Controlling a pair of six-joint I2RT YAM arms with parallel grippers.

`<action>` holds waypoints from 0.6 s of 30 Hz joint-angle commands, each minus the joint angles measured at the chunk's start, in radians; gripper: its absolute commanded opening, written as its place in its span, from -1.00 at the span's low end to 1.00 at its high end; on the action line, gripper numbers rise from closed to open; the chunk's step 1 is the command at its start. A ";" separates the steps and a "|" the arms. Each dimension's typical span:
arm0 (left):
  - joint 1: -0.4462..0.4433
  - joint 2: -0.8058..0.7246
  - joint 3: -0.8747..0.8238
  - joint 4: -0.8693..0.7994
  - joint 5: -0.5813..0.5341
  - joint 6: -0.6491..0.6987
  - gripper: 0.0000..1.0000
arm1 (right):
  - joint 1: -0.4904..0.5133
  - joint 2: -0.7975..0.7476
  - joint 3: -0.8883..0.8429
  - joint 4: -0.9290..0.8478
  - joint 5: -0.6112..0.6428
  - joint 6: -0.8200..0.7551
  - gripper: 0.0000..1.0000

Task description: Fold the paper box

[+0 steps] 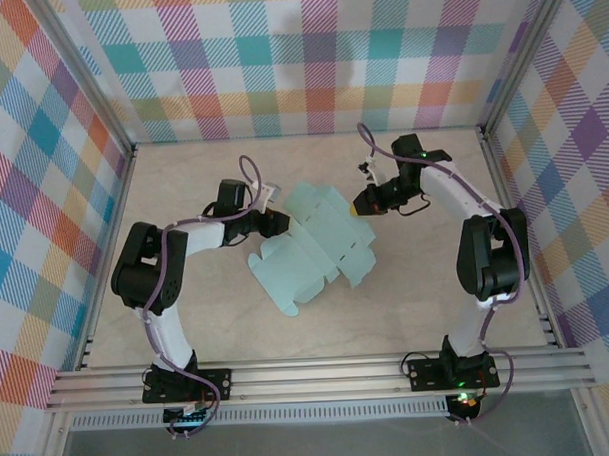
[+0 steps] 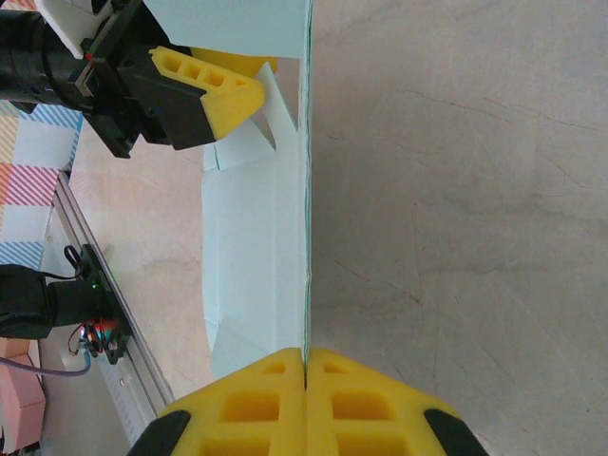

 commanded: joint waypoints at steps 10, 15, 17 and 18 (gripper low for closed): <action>0.008 -0.038 -0.011 0.002 0.123 0.027 -1.00 | -0.007 0.011 0.037 -0.014 -0.027 -0.002 -1.00; -0.033 -0.083 -0.055 0.029 -0.048 0.041 -1.00 | -0.007 0.012 0.036 0.006 -0.003 0.034 -1.00; -0.074 -0.123 -0.092 0.054 -0.160 0.075 -0.98 | -0.007 0.014 0.037 0.007 0.014 0.042 -1.00; -0.098 -0.143 -0.105 0.057 -0.222 0.088 -0.98 | -0.008 0.014 0.038 0.008 0.020 0.045 -1.00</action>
